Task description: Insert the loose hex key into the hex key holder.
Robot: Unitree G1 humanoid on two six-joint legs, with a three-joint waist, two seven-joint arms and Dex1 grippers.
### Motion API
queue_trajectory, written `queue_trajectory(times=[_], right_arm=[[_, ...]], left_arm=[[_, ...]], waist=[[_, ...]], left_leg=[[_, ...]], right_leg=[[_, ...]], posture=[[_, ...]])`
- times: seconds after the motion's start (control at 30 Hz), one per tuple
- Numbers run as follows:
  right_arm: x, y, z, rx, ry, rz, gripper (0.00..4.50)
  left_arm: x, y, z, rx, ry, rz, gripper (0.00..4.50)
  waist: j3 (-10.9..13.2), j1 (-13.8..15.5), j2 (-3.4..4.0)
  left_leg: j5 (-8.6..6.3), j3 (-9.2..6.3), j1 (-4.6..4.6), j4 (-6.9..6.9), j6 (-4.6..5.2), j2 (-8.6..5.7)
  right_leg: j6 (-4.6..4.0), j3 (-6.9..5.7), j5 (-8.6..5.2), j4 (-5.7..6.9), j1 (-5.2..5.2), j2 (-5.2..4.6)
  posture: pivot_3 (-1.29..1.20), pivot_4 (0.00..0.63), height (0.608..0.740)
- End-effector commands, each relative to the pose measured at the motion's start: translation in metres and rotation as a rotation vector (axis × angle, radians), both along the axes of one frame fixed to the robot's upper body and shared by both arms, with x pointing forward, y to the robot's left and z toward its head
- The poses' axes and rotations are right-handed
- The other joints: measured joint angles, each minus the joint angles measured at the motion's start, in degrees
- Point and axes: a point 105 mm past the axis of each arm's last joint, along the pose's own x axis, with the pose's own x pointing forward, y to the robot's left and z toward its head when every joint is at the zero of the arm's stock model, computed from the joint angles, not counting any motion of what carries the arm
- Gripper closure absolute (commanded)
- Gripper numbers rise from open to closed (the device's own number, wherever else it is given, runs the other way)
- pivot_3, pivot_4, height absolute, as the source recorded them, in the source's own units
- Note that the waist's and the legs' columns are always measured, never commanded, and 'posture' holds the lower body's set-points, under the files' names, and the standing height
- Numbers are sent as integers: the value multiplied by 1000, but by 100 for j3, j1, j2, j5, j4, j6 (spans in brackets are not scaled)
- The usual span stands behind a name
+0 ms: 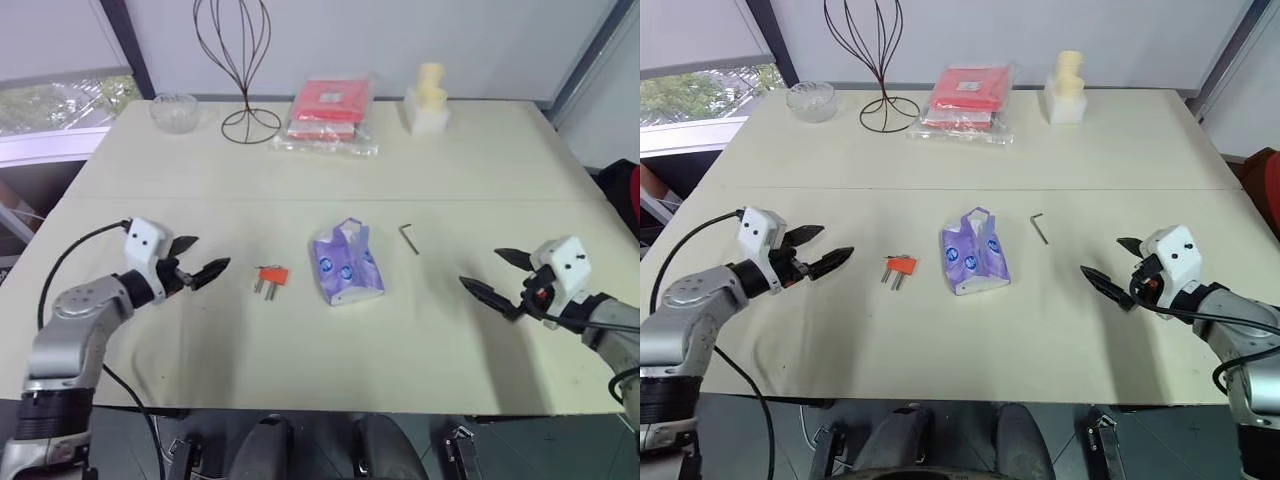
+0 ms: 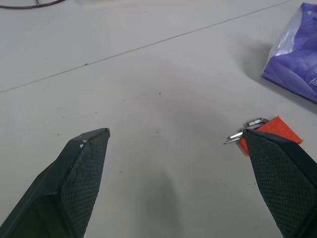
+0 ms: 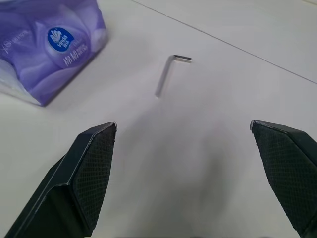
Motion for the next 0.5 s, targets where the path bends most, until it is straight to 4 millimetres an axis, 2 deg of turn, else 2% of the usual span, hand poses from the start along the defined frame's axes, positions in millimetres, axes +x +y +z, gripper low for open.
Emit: queue_trajectory(times=[0.03,0.5], right_arm=[[2,11,11,-13,-58,37,0],[4,19,10,0,-63,55,0]], left_arm=[[-6,2,12,1,-35,-15,25],[-9,5,13,-5,-33,3,25]], waist=[[0,1,0],[0,3,0]], left_leg=[[0,0,0,0,0,0],[0,0,0,0,0,0]], right_leg=[[0,0,0,0,0,0],[0,3,0,-1,0,-2]], posture=[[0,150,740],[0,150,740]])
